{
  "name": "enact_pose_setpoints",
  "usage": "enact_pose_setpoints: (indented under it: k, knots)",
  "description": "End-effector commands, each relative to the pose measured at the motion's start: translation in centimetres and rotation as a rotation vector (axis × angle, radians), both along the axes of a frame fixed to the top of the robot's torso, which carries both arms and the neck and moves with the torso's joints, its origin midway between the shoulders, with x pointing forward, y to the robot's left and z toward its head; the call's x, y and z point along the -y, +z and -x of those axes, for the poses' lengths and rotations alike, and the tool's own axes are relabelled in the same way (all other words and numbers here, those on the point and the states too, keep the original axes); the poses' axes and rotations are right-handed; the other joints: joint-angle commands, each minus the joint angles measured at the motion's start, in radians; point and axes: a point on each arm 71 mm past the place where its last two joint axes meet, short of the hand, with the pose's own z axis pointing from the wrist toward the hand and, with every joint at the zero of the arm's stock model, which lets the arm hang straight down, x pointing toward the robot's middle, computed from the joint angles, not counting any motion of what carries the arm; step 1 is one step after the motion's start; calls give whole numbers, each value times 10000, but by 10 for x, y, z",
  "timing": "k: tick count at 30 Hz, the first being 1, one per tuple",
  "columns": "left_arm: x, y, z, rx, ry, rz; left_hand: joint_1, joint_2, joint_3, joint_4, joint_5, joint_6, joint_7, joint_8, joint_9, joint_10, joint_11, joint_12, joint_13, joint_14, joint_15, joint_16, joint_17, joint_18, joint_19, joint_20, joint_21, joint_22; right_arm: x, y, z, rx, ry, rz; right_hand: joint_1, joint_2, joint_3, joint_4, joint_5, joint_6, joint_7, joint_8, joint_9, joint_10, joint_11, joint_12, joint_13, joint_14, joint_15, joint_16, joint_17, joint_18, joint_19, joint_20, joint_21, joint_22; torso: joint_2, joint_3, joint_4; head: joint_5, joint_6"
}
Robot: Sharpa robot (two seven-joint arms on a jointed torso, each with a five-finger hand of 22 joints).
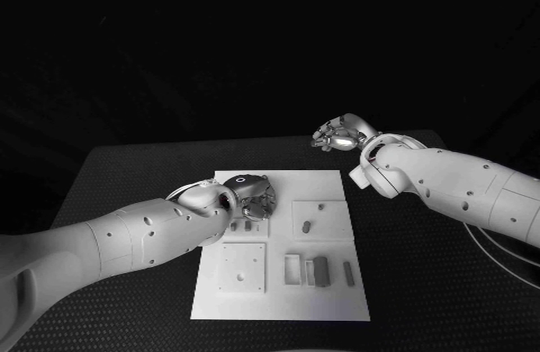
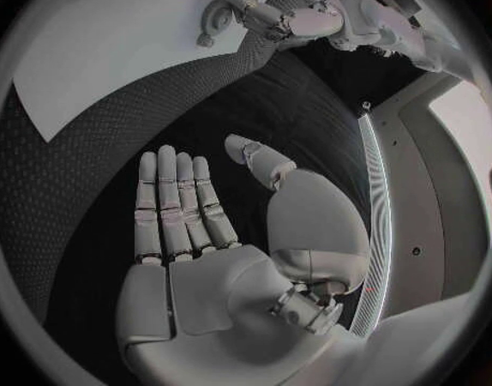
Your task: Assemble the parts on the task board
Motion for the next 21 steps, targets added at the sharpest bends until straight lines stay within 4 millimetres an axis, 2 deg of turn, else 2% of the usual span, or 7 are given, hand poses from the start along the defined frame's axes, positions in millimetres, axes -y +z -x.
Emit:
enact_pose_setpoints:
  k: [1, 7, 21]
  knots:
    - [0, -16, 8, -601, -293, -655, 124, 50, 13, -62, 135, 128, -7, 56, 36, 99, 2, -6, 21, 131, -17, 70, 8, 69, 112, -437, 57, 203, -2, 0, 1, 3, 184, 6, -36, 28, 55, 19, 52, -92, 2, -26, -9, -17, 6, -32, -18, -38, 9, -35, -16, 47, -41, 16, -56, 11, -5, 4, 2, 3, 0]
    - [-1, -15, 8, -464, -260, -545, 132, 101, 47, -67, 264, 238, -46, 76, 34, 233, -32, -72, 31, 230, -50, 40, -33, 58, 185, -482, 67, 187, -2, 0, 1, 8, 183, 4, -40, 27, 53, 22, 53, -92, 2, -25, -10, -15, 5, -33, -23, -36, 8, -37, -18, 47, -38, 17, -61, 14, -3, 0, -4, 20, 15]
    - [-5, -12, 11, -703, -34, 231, 48, 161, 43, -55, 270, 344, -81, 82, 29, 400, -77, -170, 40, 400, -97, 0, -83, 61, 338, -548, 89, 173, -2, 0, 0, 17, 184, 3, -39, 26, 50, 24, 55, -94, 1, -24, -12, -10, 4, -35, -37, -31, 8, -44, -22, 50, -33, 17, -74, 19, -5, -5, -1, 37, 83]
